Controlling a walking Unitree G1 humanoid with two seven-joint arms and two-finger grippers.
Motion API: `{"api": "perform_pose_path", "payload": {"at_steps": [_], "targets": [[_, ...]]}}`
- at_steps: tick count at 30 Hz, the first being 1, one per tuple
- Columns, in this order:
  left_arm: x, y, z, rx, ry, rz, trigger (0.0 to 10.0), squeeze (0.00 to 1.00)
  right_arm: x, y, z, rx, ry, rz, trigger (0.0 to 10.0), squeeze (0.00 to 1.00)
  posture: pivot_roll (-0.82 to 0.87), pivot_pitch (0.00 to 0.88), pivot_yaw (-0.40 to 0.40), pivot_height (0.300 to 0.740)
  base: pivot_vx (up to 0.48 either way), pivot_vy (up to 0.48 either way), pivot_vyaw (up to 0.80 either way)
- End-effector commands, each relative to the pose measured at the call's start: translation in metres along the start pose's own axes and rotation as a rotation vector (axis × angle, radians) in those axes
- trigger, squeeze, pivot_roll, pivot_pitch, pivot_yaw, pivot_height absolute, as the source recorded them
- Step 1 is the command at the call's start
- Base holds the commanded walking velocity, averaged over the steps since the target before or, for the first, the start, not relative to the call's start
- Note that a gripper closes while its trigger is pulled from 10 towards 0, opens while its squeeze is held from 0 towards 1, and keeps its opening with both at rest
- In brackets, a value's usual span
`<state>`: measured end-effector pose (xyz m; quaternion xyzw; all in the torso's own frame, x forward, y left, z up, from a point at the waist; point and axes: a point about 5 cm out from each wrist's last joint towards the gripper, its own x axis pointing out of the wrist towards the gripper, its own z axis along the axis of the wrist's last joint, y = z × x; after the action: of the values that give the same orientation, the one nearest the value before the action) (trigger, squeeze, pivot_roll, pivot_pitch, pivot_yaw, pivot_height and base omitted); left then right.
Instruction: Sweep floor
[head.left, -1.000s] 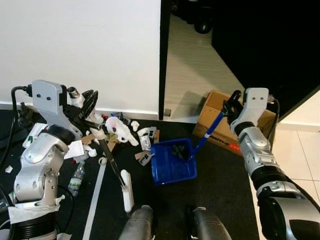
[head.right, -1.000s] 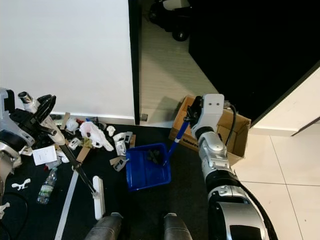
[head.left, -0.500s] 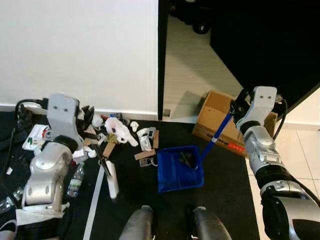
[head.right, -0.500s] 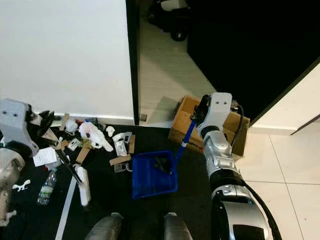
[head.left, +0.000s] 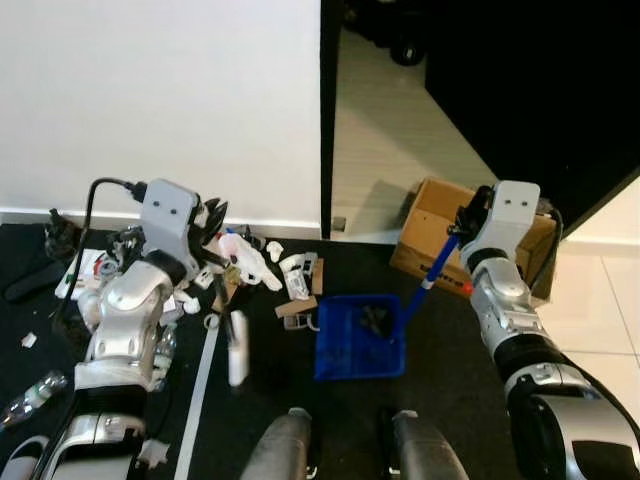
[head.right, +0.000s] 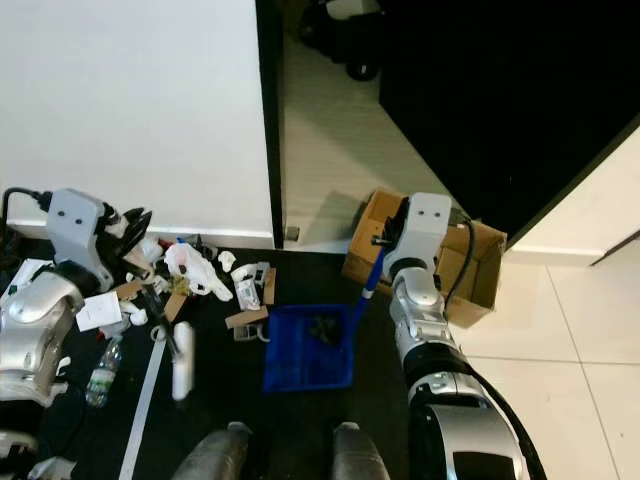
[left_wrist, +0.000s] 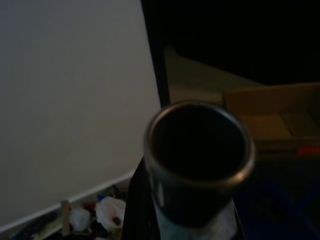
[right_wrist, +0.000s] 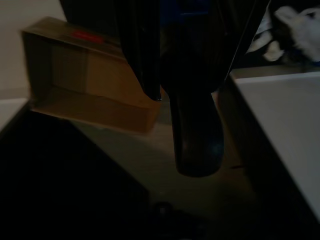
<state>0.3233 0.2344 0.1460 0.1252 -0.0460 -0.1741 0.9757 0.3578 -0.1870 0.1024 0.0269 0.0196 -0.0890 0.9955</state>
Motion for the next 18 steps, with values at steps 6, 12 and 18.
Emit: {"api": "perform_pose_path", "payload": {"at_steps": [6, 12, 18], "targets": [[0.02, -0.003, 0.003, 0.031, -0.031, -0.071, 10.0, 0.0, -0.004, -0.013, 0.005, -0.037, -0.06, -0.076, 10.0, 0.0, -0.03, 0.283, 0.052, 0.74, 0.0, 0.0, 0.0], [0.031, 0.0, 0.008, 0.046, -0.039, -0.105, 10.0, 0.0, -0.005, -0.016, 0.008, -0.037, -0.08, -0.092, 10.0, 0.0, -0.06, 0.332, 0.057, 0.74, 0.0, 0.0, 0.0], [0.039, 0.0, 0.01, 0.077, -0.033, -0.115, 10.0, 0.0, -0.006, -0.017, 0.012, -0.041, -0.104, -0.105, 10.0, 0.0, -0.09, 0.373, 0.061, 0.74, 0.0, 0.0, 0.0]]}}
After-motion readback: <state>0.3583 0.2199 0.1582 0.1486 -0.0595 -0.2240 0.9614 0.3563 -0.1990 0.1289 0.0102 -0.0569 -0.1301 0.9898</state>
